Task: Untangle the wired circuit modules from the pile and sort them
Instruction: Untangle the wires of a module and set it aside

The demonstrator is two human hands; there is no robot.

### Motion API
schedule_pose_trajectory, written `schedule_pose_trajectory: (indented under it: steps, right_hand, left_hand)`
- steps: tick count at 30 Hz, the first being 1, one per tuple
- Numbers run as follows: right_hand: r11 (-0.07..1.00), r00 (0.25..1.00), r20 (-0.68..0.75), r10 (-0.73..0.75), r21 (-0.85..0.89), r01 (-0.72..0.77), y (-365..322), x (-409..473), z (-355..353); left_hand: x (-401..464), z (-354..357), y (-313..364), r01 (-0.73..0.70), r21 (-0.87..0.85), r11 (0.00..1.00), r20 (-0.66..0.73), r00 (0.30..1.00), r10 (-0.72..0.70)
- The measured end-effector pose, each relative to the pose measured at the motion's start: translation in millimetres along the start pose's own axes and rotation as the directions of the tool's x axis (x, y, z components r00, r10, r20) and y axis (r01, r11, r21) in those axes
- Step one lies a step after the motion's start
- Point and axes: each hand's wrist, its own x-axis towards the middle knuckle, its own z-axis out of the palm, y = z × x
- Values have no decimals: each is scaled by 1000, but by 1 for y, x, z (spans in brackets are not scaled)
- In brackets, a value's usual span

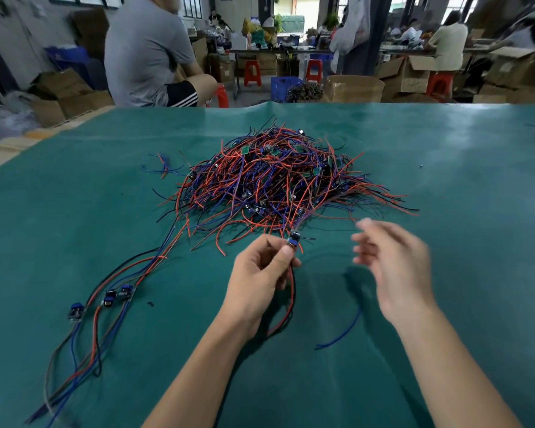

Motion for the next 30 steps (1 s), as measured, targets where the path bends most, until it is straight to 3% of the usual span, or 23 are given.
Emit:
schedule_pose_trajectory:
  steps: [2,4,10,20,26,30]
  right_hand:
    - [995,953,296,63,-92,-37,7,-14,13]
    - [988,897,437,69,-156,-1,12,-23,21]
    - [950,914,378,-148,-202,238,10,-18,11]
    - [949,949,85,-304,111,294,-41,-13,7]
    - [946,900,334,-279,258,197,-105,-44,61]
    - [995,836,541,-96,85,59,-82,-77,145]
  left_hand:
    - [1,-2,0,-19,11,1000,-31,999,19]
    - [0,-3,0,-14,37,999,-14,1000,15]
    - [-2,-1,-2,41,125,991,108,993,-54]
    - [-3,-2,2,29,165,986,233,970,-67]
    - [1,-1,-7,41,254,966,166,982,-86]
    - [-1,-4,-7,19,219,976,137,989,-50]
